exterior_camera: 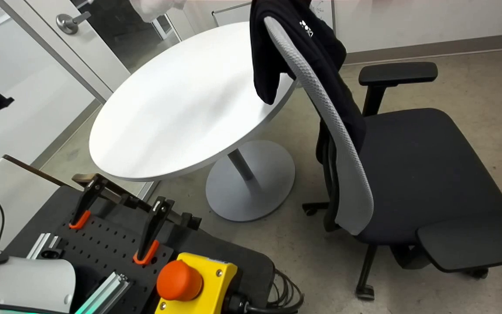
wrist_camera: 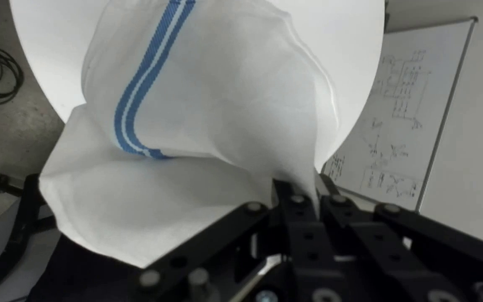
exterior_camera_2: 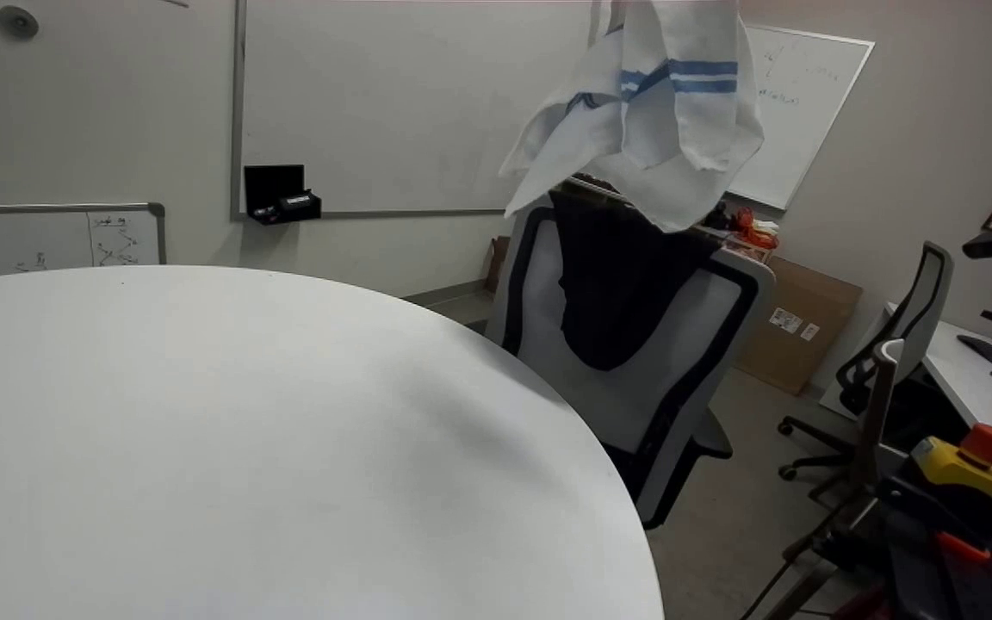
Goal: Put the blue and white towel on the table
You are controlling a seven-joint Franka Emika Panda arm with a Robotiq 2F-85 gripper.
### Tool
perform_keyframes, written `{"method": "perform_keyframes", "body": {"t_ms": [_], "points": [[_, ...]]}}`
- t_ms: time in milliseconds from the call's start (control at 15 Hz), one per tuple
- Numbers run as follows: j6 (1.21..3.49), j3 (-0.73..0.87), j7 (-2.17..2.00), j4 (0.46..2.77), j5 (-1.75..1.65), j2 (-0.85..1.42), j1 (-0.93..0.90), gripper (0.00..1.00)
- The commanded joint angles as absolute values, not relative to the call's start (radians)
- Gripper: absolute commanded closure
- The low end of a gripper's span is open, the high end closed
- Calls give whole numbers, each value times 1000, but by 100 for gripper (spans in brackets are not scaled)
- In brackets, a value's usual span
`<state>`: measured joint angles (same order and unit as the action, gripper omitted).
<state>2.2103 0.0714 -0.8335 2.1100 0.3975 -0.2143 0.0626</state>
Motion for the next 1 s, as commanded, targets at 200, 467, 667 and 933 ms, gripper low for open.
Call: {"method": "perform_keyframes", "body": {"t_ms": [200, 467, 667, 933], "points": [[2069, 16, -667, 2191, 451, -225, 1, 99], [2077, -17, -599, 2237, 459, -214, -20, 99], [2098, -33, -548, 2266, 461, -207, -28, 99], [2110, -45, -529, 2295, 452, -195, -27, 69]]}}
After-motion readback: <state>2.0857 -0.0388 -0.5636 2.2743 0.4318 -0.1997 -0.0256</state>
